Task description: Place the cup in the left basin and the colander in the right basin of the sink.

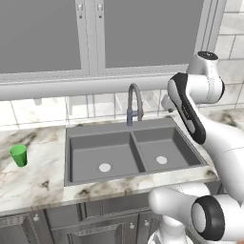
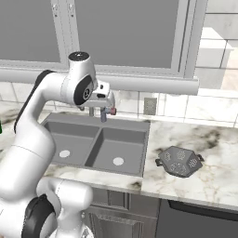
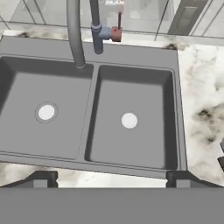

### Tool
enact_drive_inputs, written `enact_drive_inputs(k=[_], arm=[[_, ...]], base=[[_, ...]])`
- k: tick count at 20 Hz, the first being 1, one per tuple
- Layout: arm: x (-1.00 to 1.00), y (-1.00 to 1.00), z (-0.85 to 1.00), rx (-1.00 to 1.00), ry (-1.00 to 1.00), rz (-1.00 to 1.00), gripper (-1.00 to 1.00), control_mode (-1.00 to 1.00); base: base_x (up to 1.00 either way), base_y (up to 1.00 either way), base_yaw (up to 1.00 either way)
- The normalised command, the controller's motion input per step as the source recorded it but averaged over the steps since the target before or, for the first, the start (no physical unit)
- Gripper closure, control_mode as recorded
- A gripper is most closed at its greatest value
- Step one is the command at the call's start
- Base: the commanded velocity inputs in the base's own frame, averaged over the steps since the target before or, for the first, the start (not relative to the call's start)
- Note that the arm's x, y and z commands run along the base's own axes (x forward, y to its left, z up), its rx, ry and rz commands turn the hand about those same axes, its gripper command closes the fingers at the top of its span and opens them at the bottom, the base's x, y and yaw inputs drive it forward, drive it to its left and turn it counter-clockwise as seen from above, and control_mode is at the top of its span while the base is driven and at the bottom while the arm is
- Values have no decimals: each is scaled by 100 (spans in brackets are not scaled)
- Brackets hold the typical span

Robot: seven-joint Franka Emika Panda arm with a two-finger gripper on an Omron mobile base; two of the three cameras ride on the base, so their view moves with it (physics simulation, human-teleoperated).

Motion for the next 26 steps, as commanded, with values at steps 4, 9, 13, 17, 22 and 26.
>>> enact_drive_inputs(k=[4,9,13,17,22,26], arm=[[-2,-57,-7,0,-1,2,-100,-100],[-5,-60,-10,0,-1,6,-100,-100],[0,-54,-10,0,0,8,-100,-100],[-4,-54,-17,-1,0,11,-100,-100],[-11,-52,-26,-3,0,13,-100,-100],[-14,-42,-29,-8,0,15,-100,-100]], base=[[0,0,0],[0,0,0],[0,0,0],[0,0,0],[0,0,0],[0,0,0]])
